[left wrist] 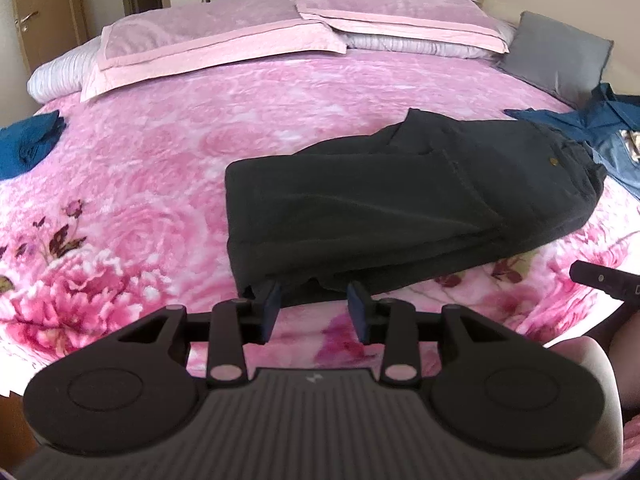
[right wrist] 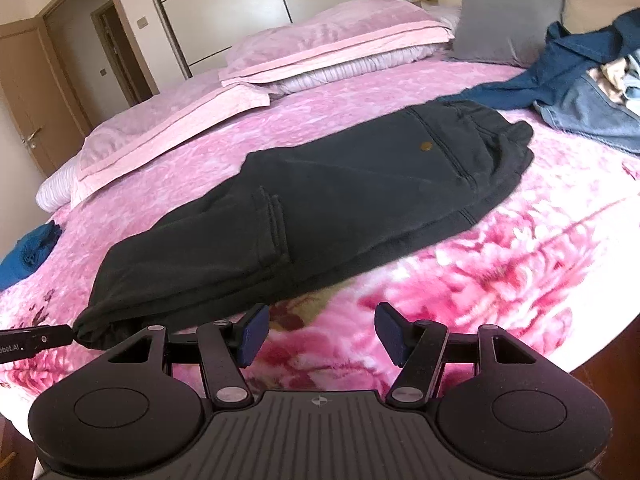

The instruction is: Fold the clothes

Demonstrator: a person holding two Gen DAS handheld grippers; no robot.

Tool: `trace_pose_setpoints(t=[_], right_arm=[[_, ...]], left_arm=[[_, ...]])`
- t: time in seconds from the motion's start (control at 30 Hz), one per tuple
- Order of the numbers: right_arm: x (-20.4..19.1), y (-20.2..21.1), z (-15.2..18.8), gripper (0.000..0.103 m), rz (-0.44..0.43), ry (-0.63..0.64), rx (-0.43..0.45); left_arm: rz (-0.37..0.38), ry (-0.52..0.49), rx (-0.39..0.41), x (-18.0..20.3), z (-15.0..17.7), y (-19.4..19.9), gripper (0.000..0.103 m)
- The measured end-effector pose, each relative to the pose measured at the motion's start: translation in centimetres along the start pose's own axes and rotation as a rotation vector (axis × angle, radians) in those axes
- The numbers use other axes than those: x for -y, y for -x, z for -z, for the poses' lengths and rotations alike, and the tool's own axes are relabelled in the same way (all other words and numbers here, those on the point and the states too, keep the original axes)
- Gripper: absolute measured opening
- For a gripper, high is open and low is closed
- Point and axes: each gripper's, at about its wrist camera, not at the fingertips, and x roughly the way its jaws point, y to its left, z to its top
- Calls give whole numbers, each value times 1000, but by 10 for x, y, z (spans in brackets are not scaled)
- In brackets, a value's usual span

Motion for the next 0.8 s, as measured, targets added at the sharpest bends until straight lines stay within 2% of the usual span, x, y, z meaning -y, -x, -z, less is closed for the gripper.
trace_pose_setpoints(t=[0.27, 0.5, 0.8], right_arm=[[18, -3, 3, 62, 18, -44, -18], [18, -20, 3, 62, 27, -23, -55], [12, -39, 4, 62, 20, 3, -99]], left_arm=[[3, -42, -25, 13, 0, -13, 34], [19, -24, -50, 9, 4, -26, 34], [33, 15, -38, -5, 5, -31, 34]])
